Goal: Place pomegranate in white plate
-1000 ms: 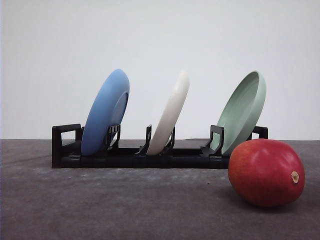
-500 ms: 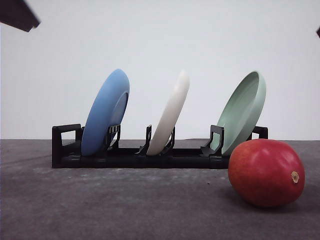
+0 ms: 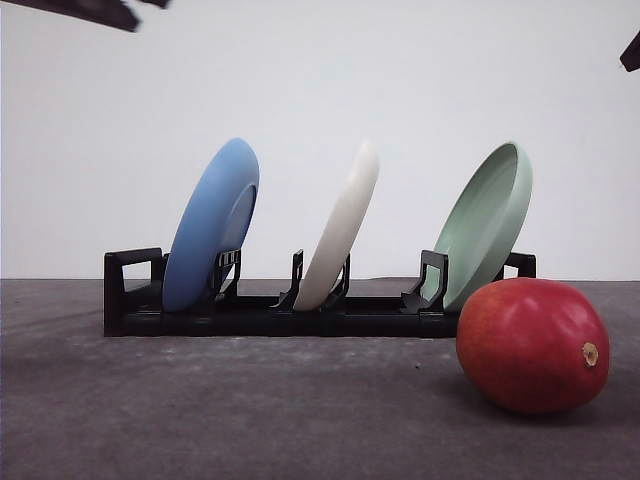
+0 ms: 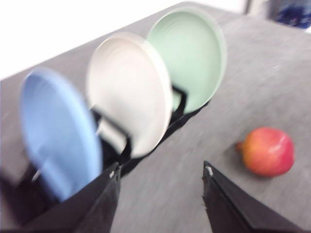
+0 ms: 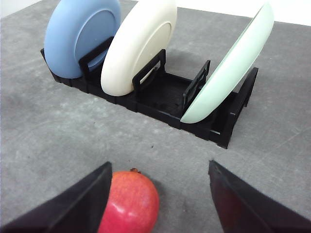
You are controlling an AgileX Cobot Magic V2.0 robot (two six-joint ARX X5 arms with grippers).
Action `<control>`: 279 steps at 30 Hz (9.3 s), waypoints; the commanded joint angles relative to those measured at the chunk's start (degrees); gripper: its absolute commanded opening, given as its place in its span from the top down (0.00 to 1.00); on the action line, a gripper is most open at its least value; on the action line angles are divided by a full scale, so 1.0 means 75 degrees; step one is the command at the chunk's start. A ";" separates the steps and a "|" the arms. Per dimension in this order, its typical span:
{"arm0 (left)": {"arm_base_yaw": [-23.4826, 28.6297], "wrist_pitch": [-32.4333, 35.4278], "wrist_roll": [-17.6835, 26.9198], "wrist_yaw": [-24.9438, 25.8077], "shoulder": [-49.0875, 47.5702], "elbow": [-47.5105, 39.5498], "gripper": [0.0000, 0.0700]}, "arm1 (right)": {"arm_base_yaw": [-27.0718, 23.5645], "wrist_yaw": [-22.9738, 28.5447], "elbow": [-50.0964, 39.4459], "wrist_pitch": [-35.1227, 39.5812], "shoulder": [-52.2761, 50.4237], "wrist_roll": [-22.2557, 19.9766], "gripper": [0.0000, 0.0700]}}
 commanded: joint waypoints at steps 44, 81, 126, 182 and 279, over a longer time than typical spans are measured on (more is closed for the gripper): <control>-0.1796 0.4357 -0.1274 -0.3260 0.6981 0.2323 0.55 | 0.0038 0.0000 0.0119 0.0088 0.0016 -0.0061 0.43; -0.1834 0.4180 -0.2847 -0.3248 0.6103 0.2358 0.98 | 0.0038 -0.0003 0.0119 0.0087 0.0016 -0.0061 0.43; -0.3411 -0.0804 0.1305 -0.2998 0.1069 -0.0361 0.98 | 0.0038 0.0009 0.0119 -0.0112 0.0018 -0.0058 0.43; -0.0529 -0.1429 -0.2108 -0.0730 0.1723 0.0428 0.38 | 0.0038 0.0000 0.0119 -0.0286 0.0016 -0.0056 0.43; 0.2540 -0.1704 -0.1556 -0.0188 0.0185 0.0184 0.50 | 0.2798 0.0706 0.4193 -0.1585 0.8042 0.1103 0.25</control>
